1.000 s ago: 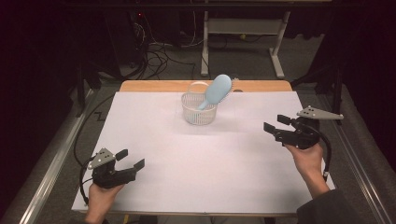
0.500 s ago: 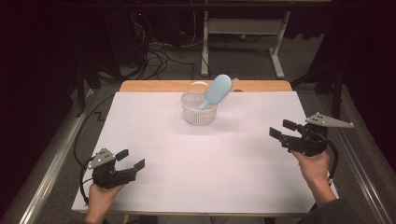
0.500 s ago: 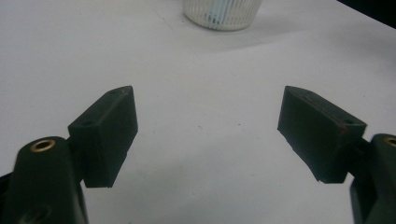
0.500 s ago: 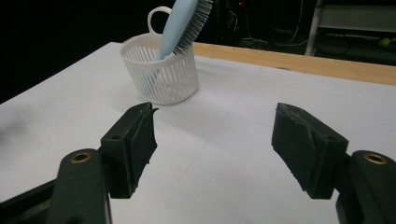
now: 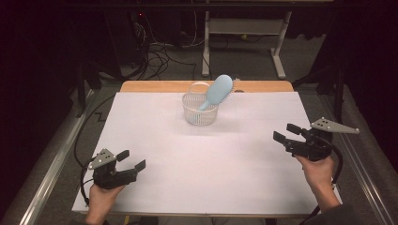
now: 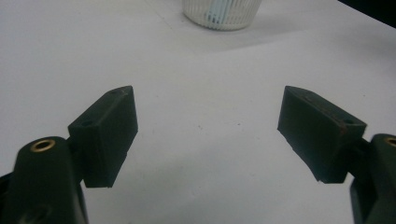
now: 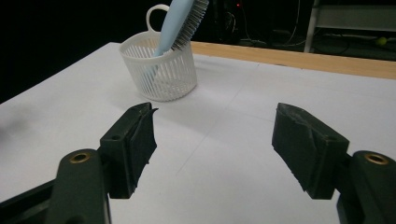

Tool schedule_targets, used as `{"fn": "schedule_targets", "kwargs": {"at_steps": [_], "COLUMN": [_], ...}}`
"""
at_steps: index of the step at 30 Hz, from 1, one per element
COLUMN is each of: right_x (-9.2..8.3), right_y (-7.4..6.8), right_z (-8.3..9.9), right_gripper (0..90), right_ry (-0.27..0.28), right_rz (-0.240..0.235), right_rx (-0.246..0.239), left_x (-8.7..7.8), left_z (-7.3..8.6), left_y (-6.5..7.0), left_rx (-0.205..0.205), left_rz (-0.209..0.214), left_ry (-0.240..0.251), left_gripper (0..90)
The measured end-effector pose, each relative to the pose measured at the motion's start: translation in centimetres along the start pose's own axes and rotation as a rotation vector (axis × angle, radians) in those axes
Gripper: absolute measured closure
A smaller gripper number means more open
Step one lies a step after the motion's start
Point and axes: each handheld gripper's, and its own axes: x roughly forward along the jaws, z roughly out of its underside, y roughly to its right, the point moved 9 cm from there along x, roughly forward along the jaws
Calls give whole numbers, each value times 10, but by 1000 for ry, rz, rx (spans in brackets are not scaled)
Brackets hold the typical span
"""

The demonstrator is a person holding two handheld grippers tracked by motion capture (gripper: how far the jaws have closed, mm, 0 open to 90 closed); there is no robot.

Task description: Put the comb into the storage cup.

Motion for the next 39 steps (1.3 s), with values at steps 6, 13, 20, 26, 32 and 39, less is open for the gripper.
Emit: {"fn": "schedule_targets", "kwargs": {"at_steps": [6, 13, 20, 26, 32, 39], "right_x": [-5, -11, -16, -20, -24, -30], "right_y": [-1, -1, -1, -1, -3, -4], "right_z": [3, 5, 7, 8, 9, 11], "right_gripper": [303, 297, 297, 294, 295, 295], "right_ry": [2, 18, 25, 33, 47, 53], "right_rz": [-3, -3, 4, 11, 13, 15], "right_rx": [3, 9, 8, 8, 4, -3], "left_x": [0, 0, 1, 0, 0, 0], "left_z": [0, 0, 0, 0, 0, 0], "left_y": [0, 0, 1, 1, 1, 1], "left_rx": [0, 0, 3, 2, 1, 1], "left_rz": [1, 2, 4, 4, 4, 4], "left_ry": [0, 0, -3, -3, -2, -2], "left_gripper": [194, 194, 194, 194, 194, 194]}}
